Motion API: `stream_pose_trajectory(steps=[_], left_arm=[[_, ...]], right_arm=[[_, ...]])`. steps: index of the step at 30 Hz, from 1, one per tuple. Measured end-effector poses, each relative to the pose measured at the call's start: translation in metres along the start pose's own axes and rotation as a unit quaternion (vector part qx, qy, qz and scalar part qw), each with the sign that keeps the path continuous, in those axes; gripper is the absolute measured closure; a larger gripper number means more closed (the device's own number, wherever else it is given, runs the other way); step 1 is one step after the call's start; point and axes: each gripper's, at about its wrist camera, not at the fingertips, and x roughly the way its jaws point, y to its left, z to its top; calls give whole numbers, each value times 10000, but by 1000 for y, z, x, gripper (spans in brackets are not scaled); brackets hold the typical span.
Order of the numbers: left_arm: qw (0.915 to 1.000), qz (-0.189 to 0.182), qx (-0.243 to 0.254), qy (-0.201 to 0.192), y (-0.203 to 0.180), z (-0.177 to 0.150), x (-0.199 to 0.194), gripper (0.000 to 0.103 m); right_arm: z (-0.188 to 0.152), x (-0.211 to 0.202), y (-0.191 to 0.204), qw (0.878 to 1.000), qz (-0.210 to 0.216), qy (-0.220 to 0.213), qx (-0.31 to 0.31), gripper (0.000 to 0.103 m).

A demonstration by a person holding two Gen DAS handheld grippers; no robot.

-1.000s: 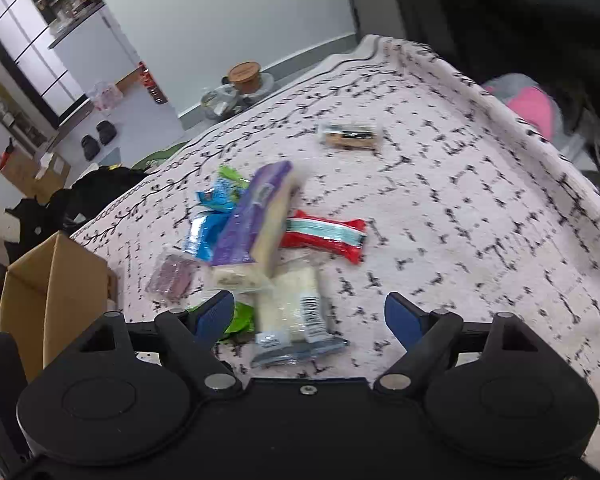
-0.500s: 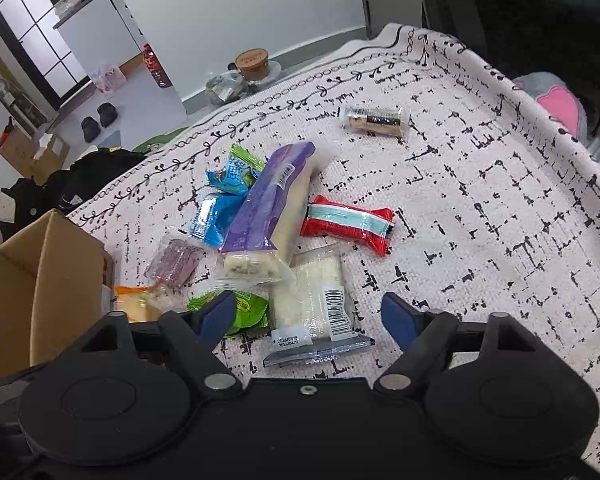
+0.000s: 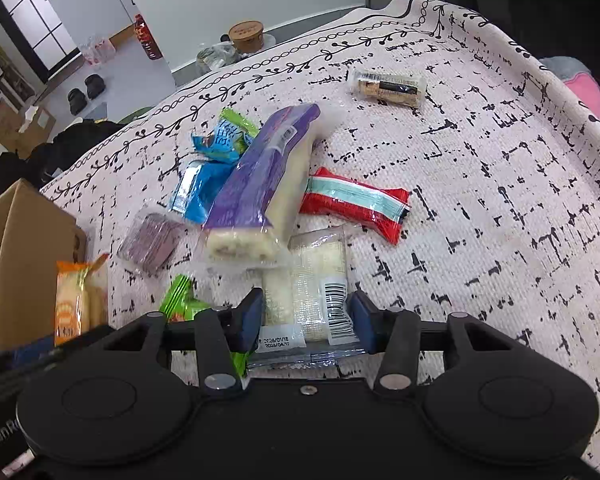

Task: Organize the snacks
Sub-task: 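Close left tool on orange-labelled pack while right tool grasps white barcoded pack, then carry orange-labelled pack in left tool while right tool carries white pack to box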

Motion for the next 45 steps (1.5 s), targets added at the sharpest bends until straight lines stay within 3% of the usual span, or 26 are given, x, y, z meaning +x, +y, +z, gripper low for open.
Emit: stream_pose_trajectory(steps=[20, 45], left_arm=[[9985, -300, -81, -456, 16, 8, -68, 69], [9946, -460, 42, -928, 87, 29, -119, 69]], right_arm=[[-14, -72, 6, 9964, 513, -562, 365, 59], [-17, -112, 95, 9918, 857, -923, 231, 59]])
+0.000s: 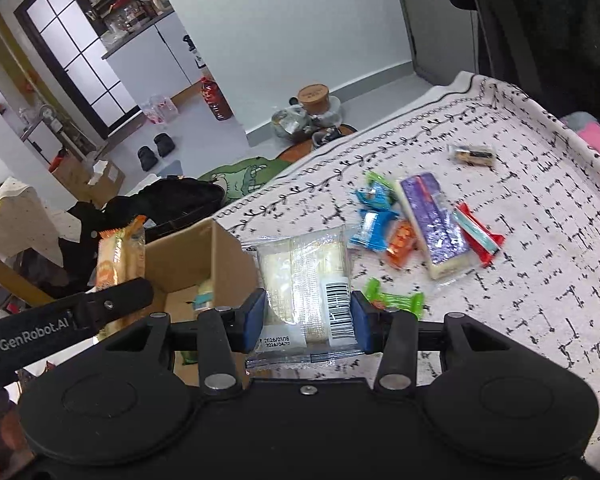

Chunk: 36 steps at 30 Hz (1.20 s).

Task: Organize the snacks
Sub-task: 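Carry orange-labelled pack in left tool while right tool carries white pack to box, then open left tool over box while right tool releases white pack into box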

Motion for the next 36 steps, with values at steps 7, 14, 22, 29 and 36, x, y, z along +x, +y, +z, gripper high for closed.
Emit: stream_pose_trajectory(steps=[7, 14, 22, 29, 36], left_arm=[[9999, -111, -69, 37, 25, 7, 1, 69], [9999, -136, -82, 15, 44, 11, -2, 69], [9992, -37, -402, 35, 75, 8, 16, 69], [9985, -57, -512, 183, 93, -1, 36, 69], [9983, 97, -501, 272, 98, -6, 44, 61]], right_arm=[[2, 2, 19, 10000, 28, -26, -25, 59], [3, 9, 41, 9999, 96, -28, -137, 59], [0, 23, 63, 9996, 157, 46, -247, 59], [-4, 40, 78, 9991, 206, 183, -314, 59], [-6, 55, 86, 9989, 239, 317, -241, 59]])
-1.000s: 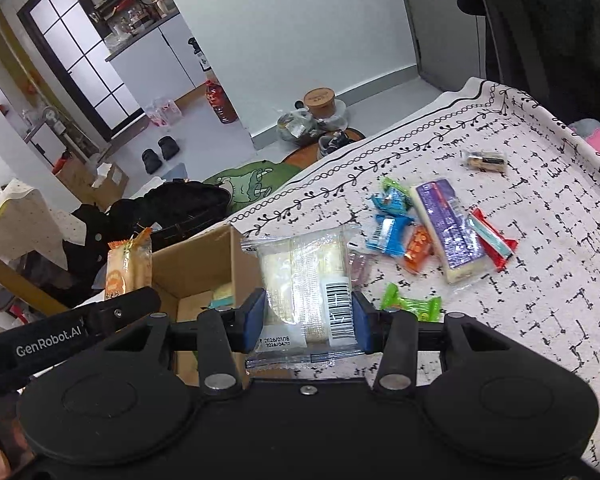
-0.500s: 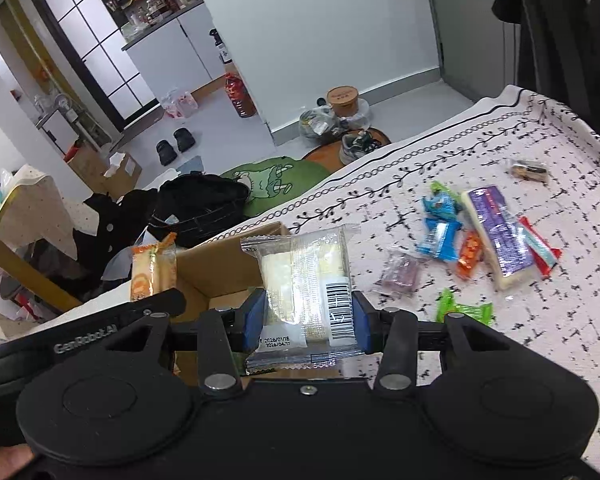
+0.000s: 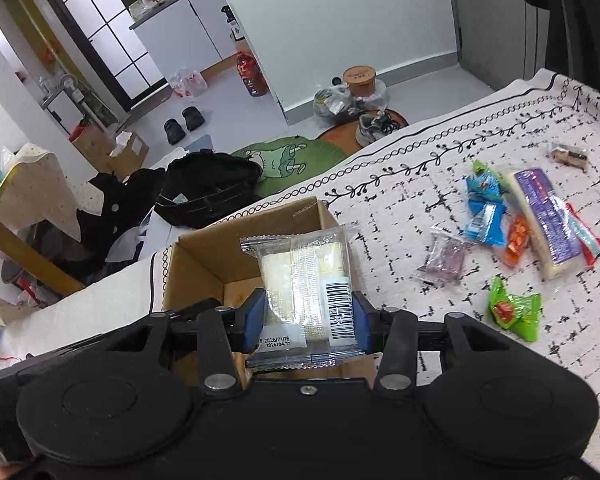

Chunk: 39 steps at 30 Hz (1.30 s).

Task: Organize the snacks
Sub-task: 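Open left tool over box while right tool releases white pack into box, then withdraw both tools from box back toward remaining snacks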

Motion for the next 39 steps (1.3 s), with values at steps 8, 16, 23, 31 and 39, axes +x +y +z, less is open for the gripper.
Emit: stream_pose_trajectory(steps=[8, 16, 23, 31, 39], left_arm=[[9996, 211, -154, -86, 16, 3, -3, 44], [9997, 127, 124, -140, -3, 0, -4, 22], [9992, -110, 395, 29, -30, -7, -1, 18], [9981, -126, 580, 159, -58, -12, -3, 13], [9970, -232, 713, 173, -86, -16, -6, 12]], right_arm=[[2, -3, 0, 9998, 87, -123, 93, 44], [1, -19, -27, 9992, -256, -200, 245, 39], [-2, -38, -63, 9972, -551, -279, 431, 33], [-6, -59, -98, 9954, -728, -401, 482, 26], [-6, -78, -121, 9945, -757, -549, 481, 11]])
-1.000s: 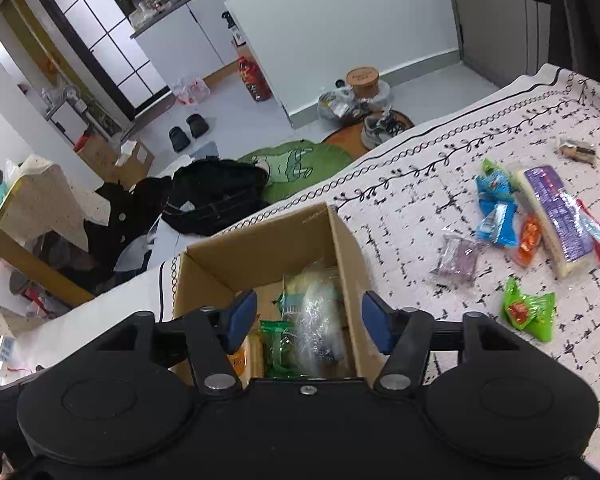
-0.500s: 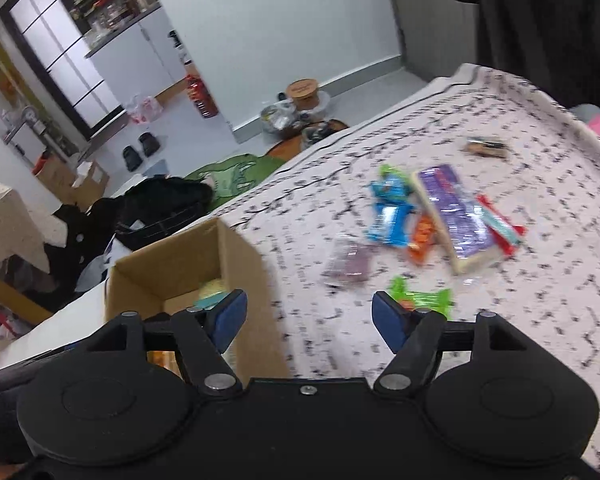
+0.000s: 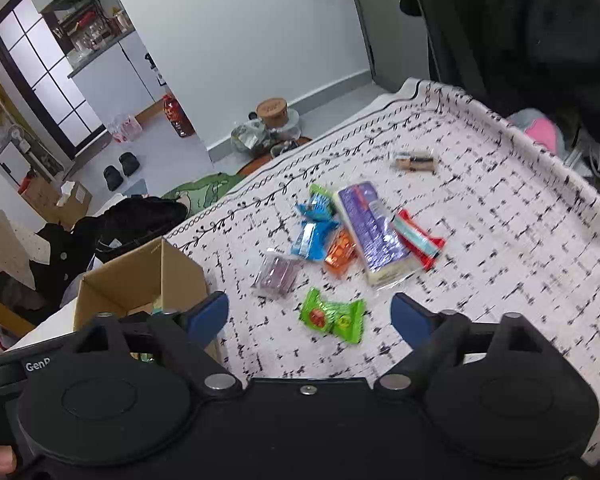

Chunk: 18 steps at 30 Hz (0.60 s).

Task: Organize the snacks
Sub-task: 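Withdraw both tools from box back toward remaining snacks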

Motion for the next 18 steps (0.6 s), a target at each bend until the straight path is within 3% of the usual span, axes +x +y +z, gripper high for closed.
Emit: stream_pose_trajectory(steps=[10, 18], left_arm=[[9995, -199, 196, -127, -38, 3, -3, 0], [9996, -188, 162, -149, -57, 3, 0, 0]], right_arm=[[16, -15, -33, 9998, -78, -191, 18, 5], [31, -22, -62, 9996, -99, -272, -17, 3]])
